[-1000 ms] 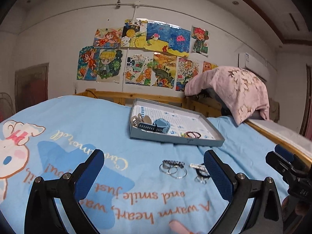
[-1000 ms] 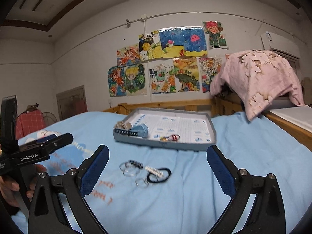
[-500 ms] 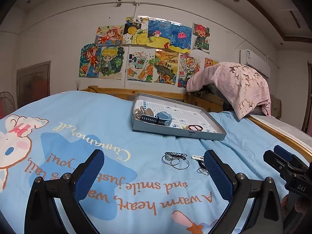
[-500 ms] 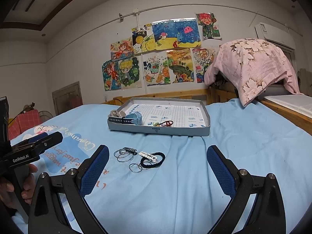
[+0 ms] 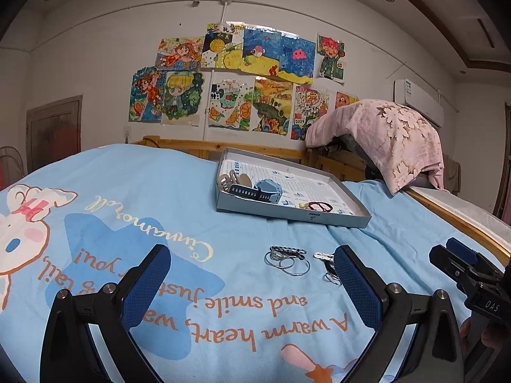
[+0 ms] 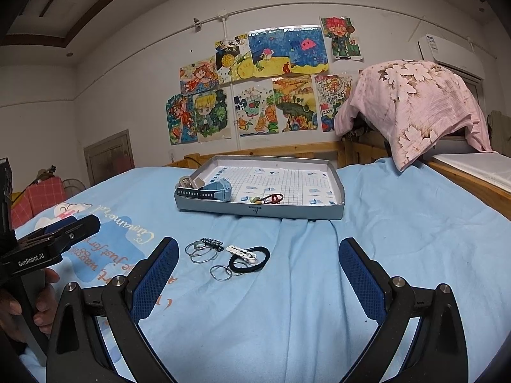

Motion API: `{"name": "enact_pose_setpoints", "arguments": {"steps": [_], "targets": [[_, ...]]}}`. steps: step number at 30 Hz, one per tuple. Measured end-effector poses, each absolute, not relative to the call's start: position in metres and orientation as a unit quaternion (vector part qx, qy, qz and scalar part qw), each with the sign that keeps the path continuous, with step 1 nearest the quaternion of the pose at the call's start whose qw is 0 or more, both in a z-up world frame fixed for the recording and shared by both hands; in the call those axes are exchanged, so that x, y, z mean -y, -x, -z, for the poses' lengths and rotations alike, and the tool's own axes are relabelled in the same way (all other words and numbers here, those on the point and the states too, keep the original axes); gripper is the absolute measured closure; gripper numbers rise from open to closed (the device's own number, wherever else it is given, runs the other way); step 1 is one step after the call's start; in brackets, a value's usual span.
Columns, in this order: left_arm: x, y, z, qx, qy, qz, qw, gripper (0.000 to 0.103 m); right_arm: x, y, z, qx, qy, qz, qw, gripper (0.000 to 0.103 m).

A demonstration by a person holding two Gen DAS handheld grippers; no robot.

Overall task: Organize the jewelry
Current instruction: 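Withdraw both open tools from the tray above the remaining rings, then grasp the large metal ring with the left tool while the right tool grasps the black hair tie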

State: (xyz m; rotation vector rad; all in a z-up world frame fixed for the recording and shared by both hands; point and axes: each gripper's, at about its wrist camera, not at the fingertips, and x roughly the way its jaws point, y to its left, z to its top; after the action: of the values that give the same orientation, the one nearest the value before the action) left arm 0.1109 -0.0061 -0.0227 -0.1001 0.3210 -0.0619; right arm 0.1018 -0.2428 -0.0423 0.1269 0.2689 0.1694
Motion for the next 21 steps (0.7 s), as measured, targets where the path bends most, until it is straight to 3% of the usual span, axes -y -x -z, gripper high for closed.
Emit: {"name": "enact_pose_setpoints", "arguments": {"steps": [21], "targets": [[-0.002, -0.208, 0.008, -0.205, 0.08, 0.061, 0.974, 0.0, 0.249, -0.174, 0.014, -0.131, -0.047, -0.088, 0.986, 0.004]]}}
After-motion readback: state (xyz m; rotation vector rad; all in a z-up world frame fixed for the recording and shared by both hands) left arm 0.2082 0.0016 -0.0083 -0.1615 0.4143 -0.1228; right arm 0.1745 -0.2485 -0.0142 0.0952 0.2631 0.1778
